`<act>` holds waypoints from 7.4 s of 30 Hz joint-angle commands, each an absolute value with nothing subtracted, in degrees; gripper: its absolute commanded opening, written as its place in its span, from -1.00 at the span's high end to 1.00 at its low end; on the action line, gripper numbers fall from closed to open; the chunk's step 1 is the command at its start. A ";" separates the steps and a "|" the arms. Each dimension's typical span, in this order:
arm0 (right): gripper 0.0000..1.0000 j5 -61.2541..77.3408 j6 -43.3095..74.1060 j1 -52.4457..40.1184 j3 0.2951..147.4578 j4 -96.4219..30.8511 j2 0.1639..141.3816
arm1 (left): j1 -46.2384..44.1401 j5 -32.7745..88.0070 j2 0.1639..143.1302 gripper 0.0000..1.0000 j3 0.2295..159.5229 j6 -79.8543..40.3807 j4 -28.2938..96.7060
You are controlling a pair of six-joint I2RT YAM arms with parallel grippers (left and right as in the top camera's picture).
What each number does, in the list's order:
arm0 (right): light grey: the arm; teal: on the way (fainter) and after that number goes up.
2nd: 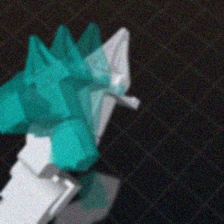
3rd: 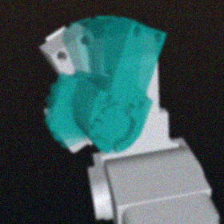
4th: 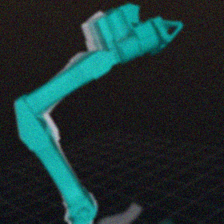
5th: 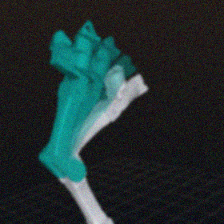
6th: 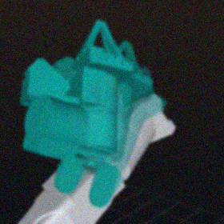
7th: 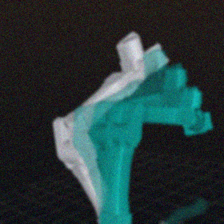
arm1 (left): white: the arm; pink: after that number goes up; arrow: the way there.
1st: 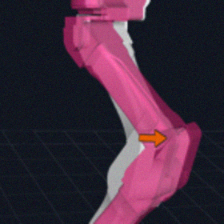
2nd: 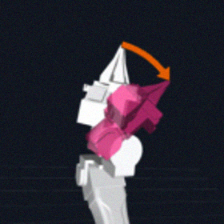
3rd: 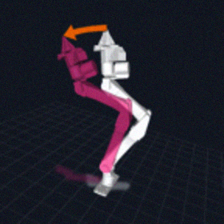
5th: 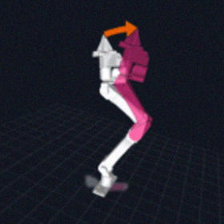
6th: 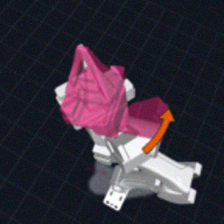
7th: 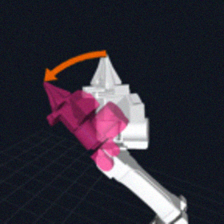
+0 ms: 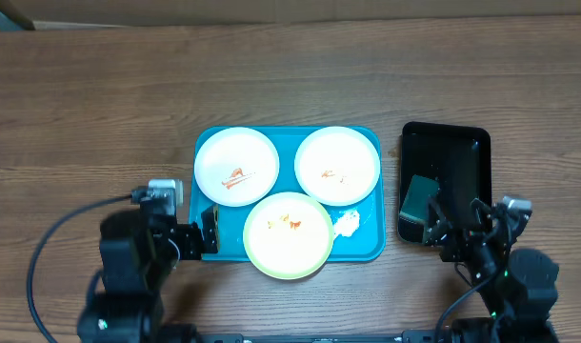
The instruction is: Clean dirty plates on tray and stack at the side
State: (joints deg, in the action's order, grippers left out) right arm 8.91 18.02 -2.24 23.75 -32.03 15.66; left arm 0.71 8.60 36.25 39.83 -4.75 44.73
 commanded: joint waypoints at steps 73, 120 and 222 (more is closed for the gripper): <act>-1.00 10.11 19.55 -2.20 48.34 -53.56 56.77 | -15.14 10.57 100.07 0.55 58.61 -17.41 59.46; -0.16 5.19 28.64 -2.20 47.20 -41.47 86.00 | -15.46 10.57 100.07 0.92 58.61 -17.41 58.00; 0.93 -1.10 28.18 -5.93 48.03 -40.84 88.42 | -15.46 10.57 100.07 0.92 58.61 -17.41 58.00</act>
State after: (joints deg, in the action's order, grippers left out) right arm 0.54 28.47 -5.74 45.32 -39.09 88.25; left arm -15.03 11.11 99.72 57.54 -17.02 58.22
